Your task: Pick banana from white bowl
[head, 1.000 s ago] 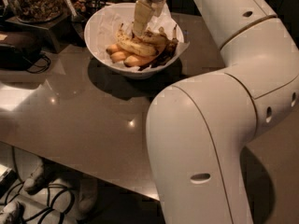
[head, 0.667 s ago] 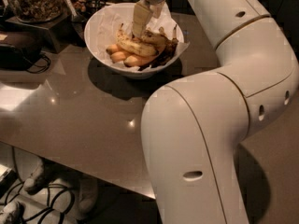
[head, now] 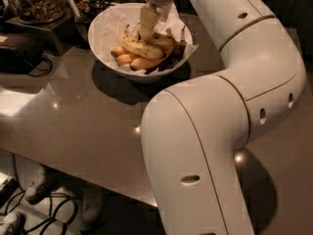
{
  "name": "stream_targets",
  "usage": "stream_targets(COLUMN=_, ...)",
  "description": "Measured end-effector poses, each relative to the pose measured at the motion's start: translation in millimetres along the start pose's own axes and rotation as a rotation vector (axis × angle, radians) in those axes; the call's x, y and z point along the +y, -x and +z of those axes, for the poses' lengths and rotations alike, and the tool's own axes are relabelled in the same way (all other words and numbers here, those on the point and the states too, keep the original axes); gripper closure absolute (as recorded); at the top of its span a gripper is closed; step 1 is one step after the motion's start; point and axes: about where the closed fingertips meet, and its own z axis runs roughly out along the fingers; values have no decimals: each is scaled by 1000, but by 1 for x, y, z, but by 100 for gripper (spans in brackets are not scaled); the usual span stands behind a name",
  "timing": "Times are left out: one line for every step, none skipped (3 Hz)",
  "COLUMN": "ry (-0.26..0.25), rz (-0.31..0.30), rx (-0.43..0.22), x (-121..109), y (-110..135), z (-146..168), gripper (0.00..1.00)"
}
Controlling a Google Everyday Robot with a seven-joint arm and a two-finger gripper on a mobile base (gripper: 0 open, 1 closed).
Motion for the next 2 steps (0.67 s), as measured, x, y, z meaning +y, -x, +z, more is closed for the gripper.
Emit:
stream_targets(ry=0, rz=-13, rx=27, x=4, y=3, z=9, gripper=41)
stream_targets(ry=3, rz=-21, rx=49, x=8, y=4, z=17, gripper=41)
